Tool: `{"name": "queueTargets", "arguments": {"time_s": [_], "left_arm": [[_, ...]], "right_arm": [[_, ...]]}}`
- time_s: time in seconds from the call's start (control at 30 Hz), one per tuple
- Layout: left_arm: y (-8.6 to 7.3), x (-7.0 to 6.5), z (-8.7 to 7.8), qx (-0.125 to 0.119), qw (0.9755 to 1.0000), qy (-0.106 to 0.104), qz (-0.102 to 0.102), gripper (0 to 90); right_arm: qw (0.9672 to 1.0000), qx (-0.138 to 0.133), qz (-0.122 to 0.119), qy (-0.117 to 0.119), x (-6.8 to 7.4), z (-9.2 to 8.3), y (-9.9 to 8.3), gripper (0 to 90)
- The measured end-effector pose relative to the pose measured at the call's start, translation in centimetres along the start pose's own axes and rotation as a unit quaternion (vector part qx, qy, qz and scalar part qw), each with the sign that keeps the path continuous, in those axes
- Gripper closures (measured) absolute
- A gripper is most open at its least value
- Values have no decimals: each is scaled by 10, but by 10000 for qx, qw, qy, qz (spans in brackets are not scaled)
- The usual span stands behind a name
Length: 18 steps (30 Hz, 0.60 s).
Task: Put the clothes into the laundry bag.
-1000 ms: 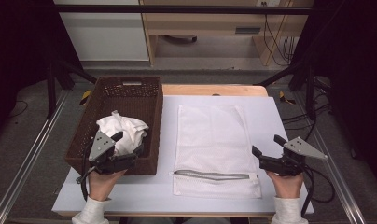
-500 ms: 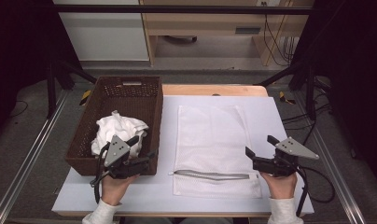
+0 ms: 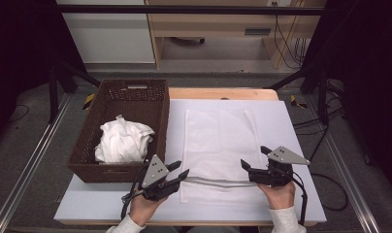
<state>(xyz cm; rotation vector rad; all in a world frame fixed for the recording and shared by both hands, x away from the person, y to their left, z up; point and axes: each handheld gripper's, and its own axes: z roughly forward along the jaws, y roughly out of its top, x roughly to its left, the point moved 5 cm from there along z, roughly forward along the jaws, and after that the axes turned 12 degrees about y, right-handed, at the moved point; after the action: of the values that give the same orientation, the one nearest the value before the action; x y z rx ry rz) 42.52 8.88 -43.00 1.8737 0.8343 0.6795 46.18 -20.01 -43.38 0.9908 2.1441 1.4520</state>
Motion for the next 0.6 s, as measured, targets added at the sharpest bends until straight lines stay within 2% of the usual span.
{"name": "queueTargets", "arguments": {"time_s": [0.03, 0.13, 0.17, 0.2, 0.23, 0.27, 0.3, 0.33, 0.43, 0.47, 0.5, 0.6], "left_arm": [[-3, -3, 4, 60, 10000, -43, 31, 632], [-16, -16, 18, 344, 9991, -220, 140, 717], [-16, -16, 18, 344, 9991, -220, 140, 737], [-23, -22, 24, 508, 9980, -316, 188, 757], [-23, -22, 24, 508, 9980, -316, 188, 784], [-29, -27, 30, 660, 9968, -391, 241, 803], [-29, -27, 30, 660, 9968, -391, 241, 822], [-35, -32, 35, 784, 9954, -452, 315, 839], [-39, -36, 39, 879, 9942, -495, 377, 879], [-45, -41, 43, 983, 9926, -566, 430, 888], [-45, -41, 43, 983, 9926, -566, 430, 889], [-53, -46, 48, 1138, 9899, -643, 548, 890]], "right_arm": [[10000, 0, 0, 0, 0, 0, 0, 158], [9998, 138, -14, 118, 5, 6, -5, 180], [9998, 138, -14, 118, 5, 6, -5, 180], [9997, 183, 2, 162, 7, 8, -7, 196], [9997, 183, 2, 162, 7, 8, -7, 196], [9995, 241, 1, 206, 10, 11, -10, 208], [9995, 241, 1, 206, 10, 11, -10, 208], [9991, 324, -9, 274, 13, 15, -14, 231], [9985, 413, -21, 345, 16, 19, -18, 252], [9980, 487, -3, 410, 18, 24, -22, 276], [9980, 487, -3, 410, 18, 24, -22, 276], [9964, 669, -6, 518, 24, 34, -30, 305]]}}
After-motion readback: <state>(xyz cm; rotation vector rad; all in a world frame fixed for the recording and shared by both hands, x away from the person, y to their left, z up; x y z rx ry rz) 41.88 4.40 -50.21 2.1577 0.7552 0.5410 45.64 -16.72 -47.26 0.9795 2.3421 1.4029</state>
